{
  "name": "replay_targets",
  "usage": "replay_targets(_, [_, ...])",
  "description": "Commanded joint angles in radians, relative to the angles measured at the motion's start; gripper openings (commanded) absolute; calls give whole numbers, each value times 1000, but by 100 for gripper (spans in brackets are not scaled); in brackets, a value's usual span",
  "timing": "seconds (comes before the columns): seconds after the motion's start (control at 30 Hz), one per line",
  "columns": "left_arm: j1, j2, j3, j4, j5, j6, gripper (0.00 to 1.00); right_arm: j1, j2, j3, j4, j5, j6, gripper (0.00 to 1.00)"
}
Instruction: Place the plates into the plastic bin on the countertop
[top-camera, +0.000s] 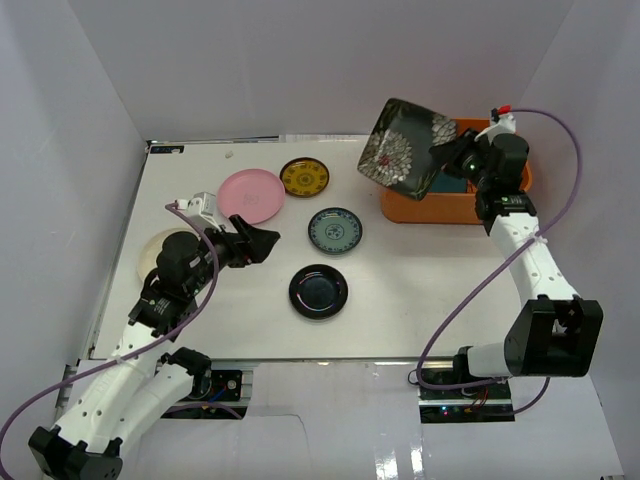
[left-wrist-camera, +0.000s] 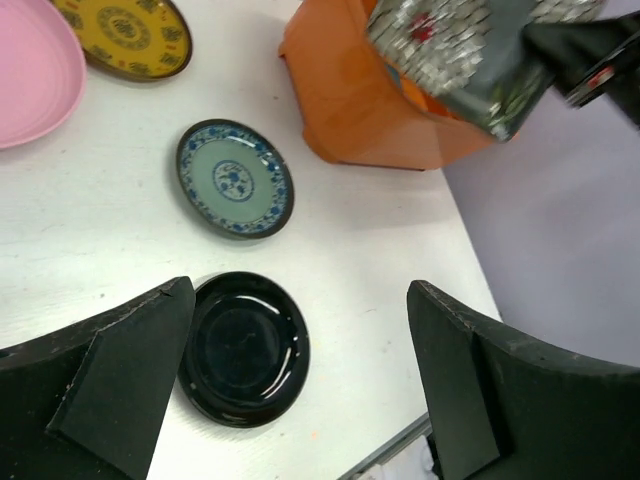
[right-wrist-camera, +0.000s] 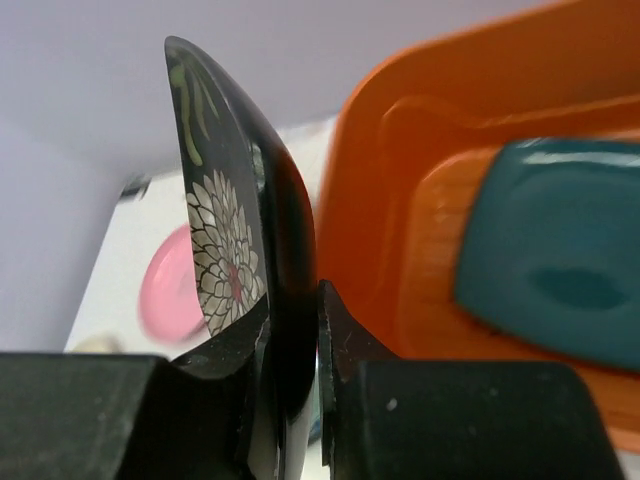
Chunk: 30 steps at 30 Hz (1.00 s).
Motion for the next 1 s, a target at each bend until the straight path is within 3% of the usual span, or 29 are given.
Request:
replay_targets(0.0, [-4,-7,-21,-51,-45,58,98,-54,23,116,95,117,-2,8])
replay_targets(0.23, [-3,27,2,-75,-51,66,98,-186,301,295,51,136,0,8])
replay_targets(0.5, [-3,116,32,-80,-108,60,98,-210,444,369,3,139,-14,8])
replay_targets(0.57, [-3,136,33,-91,-178,43,98,-210,450,353,-5,154,-31,8])
replay_targets(0.67, [-4,183,16,-80,-272,-20,98,-209,447,322,-2,203,-60,25])
replay_targets(0.7, [-3,197,9,-59,-323,-40,98,-210,447,308,-6,213,-67,47])
replay_targets(0.77, [-3,226,-31,15,-362,-109,98,-209,430,280,-23,262,-77,64])
replay_targets(0.8, [-4,237,-50,42,-379,-126,97,-209,421,273,-20,278,-77,84])
replay_targets(0.83, [-3,270,-63,64,-400,-152,97,-210,403,270,-29,326,-71,92])
replay_targets(0.87, [-1,293,-57,72,-411,-160,97,-210,393,271,-40,334,-68,97])
replay_targets(0.97, [2,390,-30,84,-457,-193,97,-195,337,271,-72,412,-71,90])
